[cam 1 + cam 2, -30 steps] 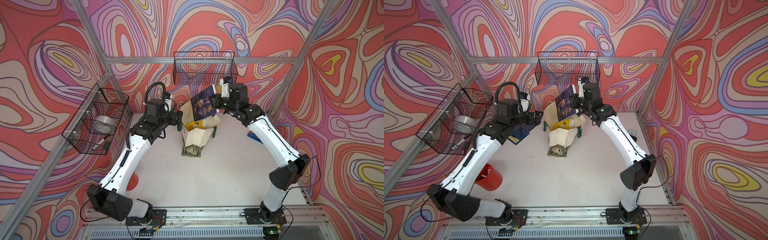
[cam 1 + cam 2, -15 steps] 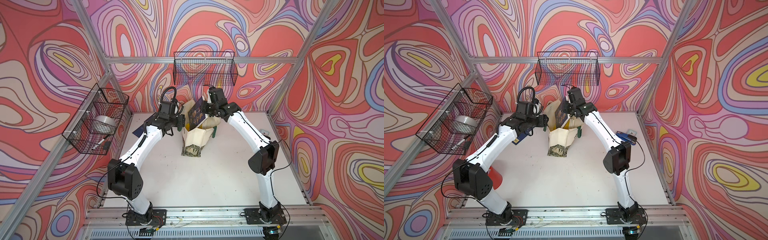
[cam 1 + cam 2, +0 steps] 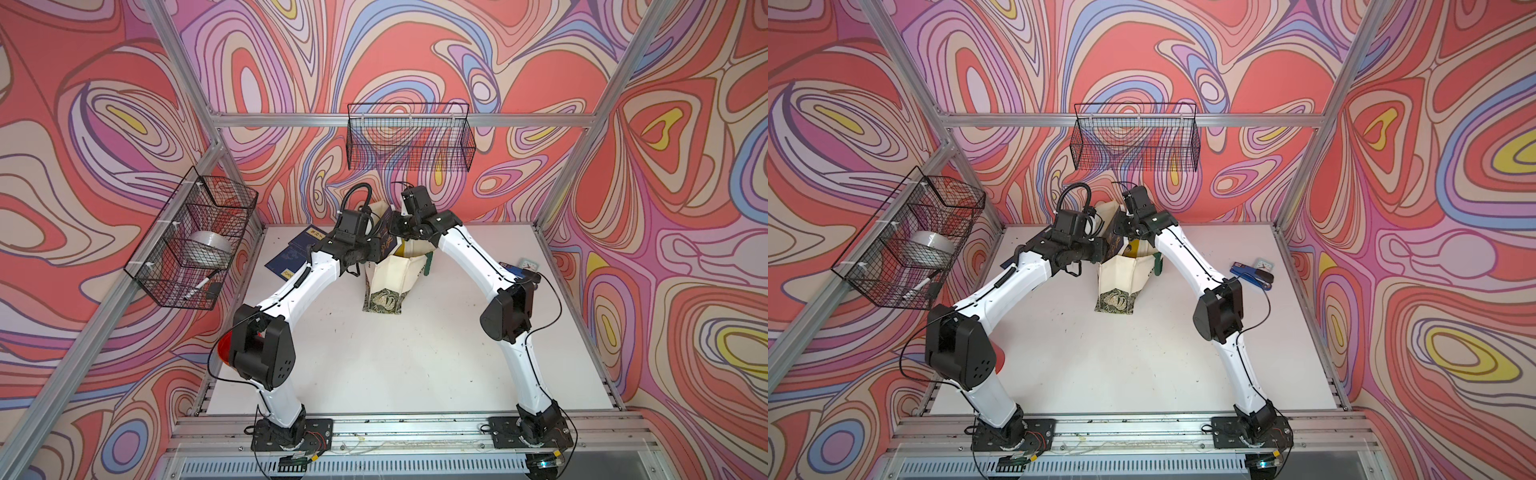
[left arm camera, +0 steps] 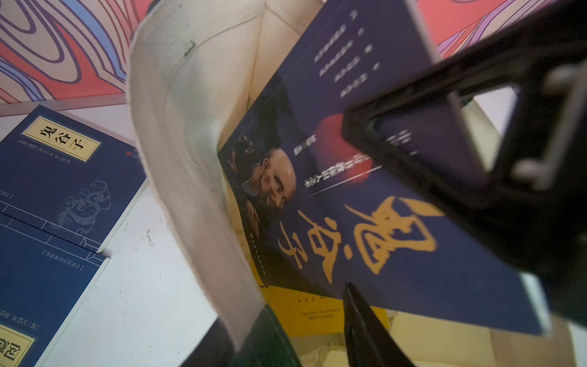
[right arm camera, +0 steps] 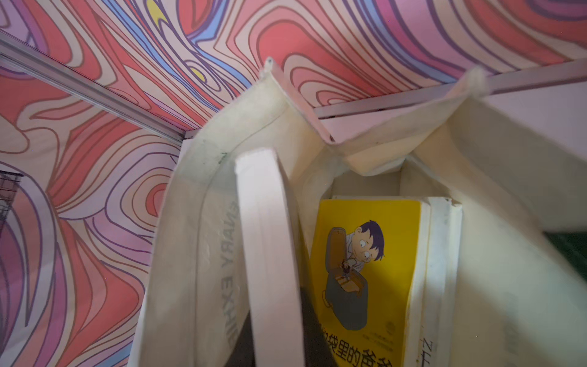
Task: Put the books into the canvas bag
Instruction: Place the book in the canvas bag, then move the book to the center of the board.
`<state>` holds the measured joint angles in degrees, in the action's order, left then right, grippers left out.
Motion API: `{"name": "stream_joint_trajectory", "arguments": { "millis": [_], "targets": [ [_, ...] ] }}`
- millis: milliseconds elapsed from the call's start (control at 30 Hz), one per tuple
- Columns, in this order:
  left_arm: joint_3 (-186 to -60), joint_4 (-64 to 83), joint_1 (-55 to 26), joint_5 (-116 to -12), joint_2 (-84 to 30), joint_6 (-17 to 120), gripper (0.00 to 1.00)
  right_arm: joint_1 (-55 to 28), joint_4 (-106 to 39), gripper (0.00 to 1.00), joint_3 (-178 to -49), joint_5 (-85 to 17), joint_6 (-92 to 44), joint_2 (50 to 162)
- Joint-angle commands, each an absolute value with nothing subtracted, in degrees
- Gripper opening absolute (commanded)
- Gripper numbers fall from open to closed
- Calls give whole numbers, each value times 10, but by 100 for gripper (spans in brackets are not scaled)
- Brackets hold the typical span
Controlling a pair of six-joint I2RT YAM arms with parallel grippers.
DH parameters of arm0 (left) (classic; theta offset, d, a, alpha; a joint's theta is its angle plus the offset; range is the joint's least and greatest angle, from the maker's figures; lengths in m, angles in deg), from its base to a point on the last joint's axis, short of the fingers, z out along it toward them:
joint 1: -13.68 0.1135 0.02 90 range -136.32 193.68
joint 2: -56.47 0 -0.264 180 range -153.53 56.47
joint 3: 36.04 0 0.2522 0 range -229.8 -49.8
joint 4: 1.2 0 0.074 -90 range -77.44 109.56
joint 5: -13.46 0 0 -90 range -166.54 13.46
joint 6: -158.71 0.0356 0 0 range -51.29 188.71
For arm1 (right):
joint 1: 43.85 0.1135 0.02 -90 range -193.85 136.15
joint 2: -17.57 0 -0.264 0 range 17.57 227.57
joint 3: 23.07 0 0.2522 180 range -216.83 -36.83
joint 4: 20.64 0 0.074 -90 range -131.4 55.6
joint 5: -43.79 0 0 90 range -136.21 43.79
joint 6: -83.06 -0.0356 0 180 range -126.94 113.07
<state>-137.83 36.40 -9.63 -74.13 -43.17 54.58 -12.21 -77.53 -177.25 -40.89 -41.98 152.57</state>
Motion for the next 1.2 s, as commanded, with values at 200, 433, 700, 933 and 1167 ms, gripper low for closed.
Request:
{"name": "stream_joint_trajectory", "arguments": {
  "millis": [200,433,700,933,1167],
  "targets": [
    [-1362,362,-98,-781,-424,559,51,-112,-693,37,-1739,-330,-435,1522],
    [-1359,371,-94,-793,-415,569,52,-113,-697,49,-1741,-356,-387,1483],
    [-1351,380,-83,-809,-398,574,54,-130,-745,55,-1735,-397,-360,1441],
    [-1343,385,-78,-817,-389,578,54,-164,-778,58,-1687,-452,-329,1371],
    [-1340,376,-78,-801,-380,576,58,-271,-725,59,-1528,-390,-378,1292]
  ]
}}
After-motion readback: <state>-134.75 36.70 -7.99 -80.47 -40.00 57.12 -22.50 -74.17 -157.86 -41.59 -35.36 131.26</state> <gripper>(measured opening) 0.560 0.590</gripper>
